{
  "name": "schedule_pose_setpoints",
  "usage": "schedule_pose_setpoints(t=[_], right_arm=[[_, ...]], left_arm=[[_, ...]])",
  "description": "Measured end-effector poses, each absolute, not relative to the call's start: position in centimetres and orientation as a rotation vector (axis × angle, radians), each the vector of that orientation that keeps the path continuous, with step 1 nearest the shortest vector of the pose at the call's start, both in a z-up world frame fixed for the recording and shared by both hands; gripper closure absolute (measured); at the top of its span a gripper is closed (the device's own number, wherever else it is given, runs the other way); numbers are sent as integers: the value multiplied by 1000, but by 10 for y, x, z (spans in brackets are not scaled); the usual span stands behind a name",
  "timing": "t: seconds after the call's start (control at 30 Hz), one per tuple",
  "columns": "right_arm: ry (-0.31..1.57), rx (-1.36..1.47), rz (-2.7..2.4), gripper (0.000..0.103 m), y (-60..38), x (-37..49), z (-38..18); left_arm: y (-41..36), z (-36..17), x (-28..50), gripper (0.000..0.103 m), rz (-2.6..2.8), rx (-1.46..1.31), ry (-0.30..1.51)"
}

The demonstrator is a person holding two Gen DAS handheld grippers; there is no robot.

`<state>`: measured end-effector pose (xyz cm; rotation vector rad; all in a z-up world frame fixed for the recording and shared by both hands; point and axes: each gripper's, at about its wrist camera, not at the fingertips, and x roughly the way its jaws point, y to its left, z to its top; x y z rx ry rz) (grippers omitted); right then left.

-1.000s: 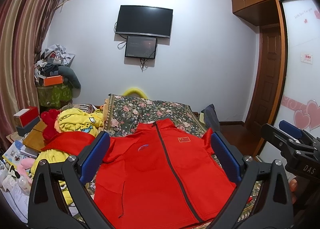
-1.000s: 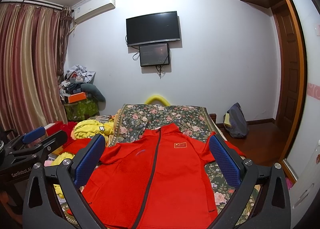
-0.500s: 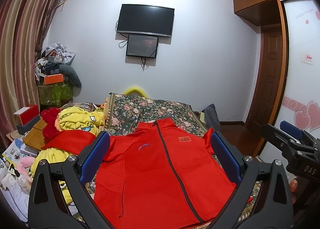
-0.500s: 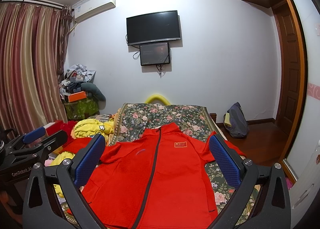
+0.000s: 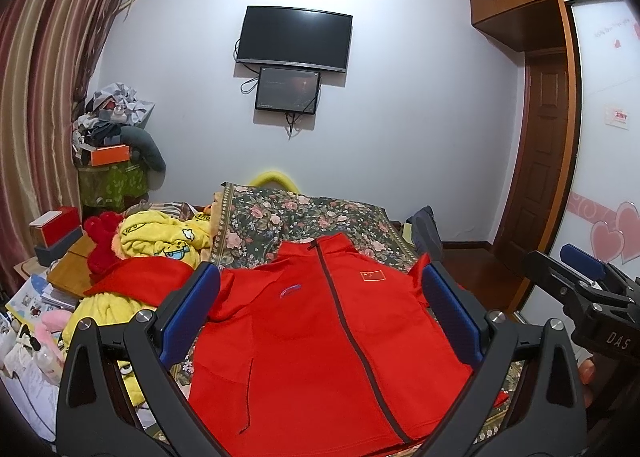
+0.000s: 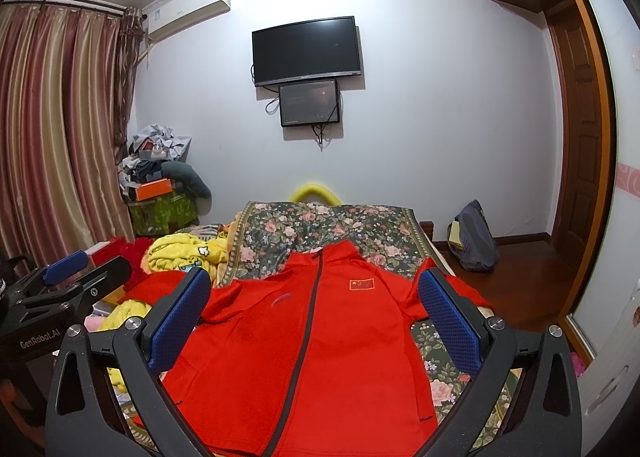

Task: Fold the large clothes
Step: 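Move both tools down toward the red jacket on the bed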

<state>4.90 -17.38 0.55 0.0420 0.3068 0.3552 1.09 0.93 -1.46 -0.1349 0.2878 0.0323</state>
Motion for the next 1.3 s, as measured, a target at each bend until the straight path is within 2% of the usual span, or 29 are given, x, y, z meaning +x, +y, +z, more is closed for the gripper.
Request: schedule_pose_setpoints(t=[0.6, 0.9, 1.2, 1.27, 1.3], right_arm=[[352, 45, 366, 0, -168, 74, -8], [433, 41, 374, 0, -151, 130, -29], [551, 39, 362, 0, -136, 197, -58], [578, 28, 356, 0, -131, 211, -65], [592, 27, 355, 0, -130, 218, -68]], left_arm=[[22, -25, 39, 2, 72, -137, 328], [61, -42, 100, 2, 144, -128, 386], [144, -85, 180, 2, 281, -239, 554], [167, -100, 197, 8, 323, -265, 618], [178, -107, 205, 15, 341, -276, 648]])
